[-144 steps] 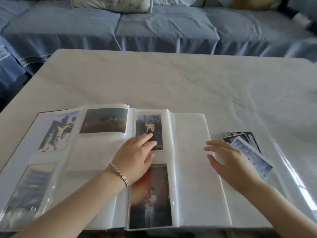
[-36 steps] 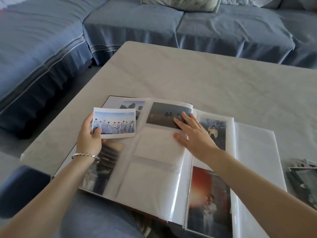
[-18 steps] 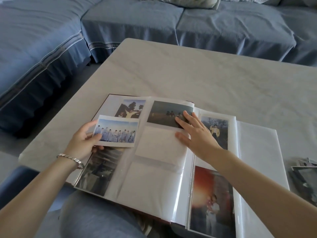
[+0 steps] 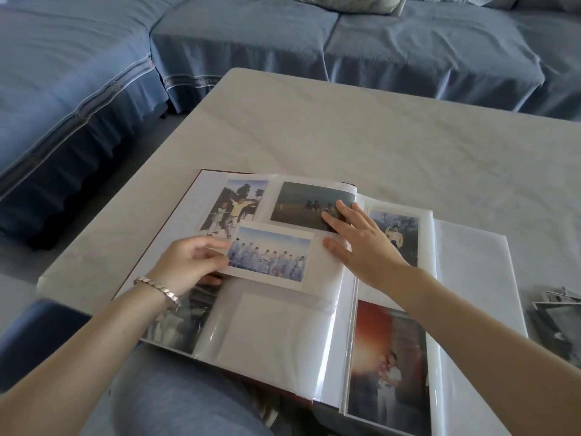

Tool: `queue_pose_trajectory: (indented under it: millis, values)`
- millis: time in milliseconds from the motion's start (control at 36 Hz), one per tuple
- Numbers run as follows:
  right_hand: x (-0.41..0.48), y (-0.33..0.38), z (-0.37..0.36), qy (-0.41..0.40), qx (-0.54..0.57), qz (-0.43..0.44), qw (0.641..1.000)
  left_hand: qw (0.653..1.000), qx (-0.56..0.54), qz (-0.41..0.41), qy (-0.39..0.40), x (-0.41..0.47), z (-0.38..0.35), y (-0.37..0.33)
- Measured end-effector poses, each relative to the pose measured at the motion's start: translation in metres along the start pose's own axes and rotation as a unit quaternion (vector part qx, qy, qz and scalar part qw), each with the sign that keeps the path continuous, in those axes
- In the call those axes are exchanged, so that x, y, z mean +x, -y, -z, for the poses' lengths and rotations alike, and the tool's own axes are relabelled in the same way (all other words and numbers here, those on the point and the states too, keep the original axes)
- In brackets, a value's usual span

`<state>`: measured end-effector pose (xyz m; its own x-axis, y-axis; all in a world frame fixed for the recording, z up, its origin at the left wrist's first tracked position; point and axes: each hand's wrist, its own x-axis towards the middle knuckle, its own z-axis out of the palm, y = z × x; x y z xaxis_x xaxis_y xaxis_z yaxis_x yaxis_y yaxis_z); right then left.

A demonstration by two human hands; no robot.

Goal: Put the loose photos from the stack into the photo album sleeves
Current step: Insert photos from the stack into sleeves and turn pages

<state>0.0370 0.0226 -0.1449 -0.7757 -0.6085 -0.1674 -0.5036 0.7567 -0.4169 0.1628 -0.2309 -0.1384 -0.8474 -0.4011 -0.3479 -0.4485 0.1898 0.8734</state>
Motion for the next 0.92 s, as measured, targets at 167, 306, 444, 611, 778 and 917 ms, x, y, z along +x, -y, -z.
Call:
queue_pose_trajectory:
  millis: [167, 306, 444, 611, 778, 917]
  values:
    - [0.003, -0.001, 0.002, -0.003, 0.001, 0.002, 1.000, 1.000, 0.026, -0.015, 0.003, -0.005, -0.015, -0.009]
    - [0.003, -0.001, 0.003, -0.002, -0.003, 0.006, 1.000, 0.998, 0.060, -0.017, 0.008, -0.006, -0.023, -0.018]
    - [0.005, -0.002, 0.003, 0.003, -0.003, 0.009, 1.000, 0.992, 0.126, -0.006, 0.011, -0.007, -0.029, -0.025]
    - [0.007, -0.006, 0.008, 0.006, 0.026, 0.009, 1.000, 0.991, 0.122, 0.052, -0.017, -0.002, -0.037, -0.032]
    - [0.009, -0.010, 0.016, -0.011, 0.027, 0.019, 0.999, 0.994, 0.046, 0.091, -0.034, -0.003, -0.029, -0.038]
    - [0.015, -0.011, 0.024, -0.020, 0.022, 0.026, 0.999, 0.996, 0.070, 0.037, -0.042, -0.006, -0.025, -0.051]
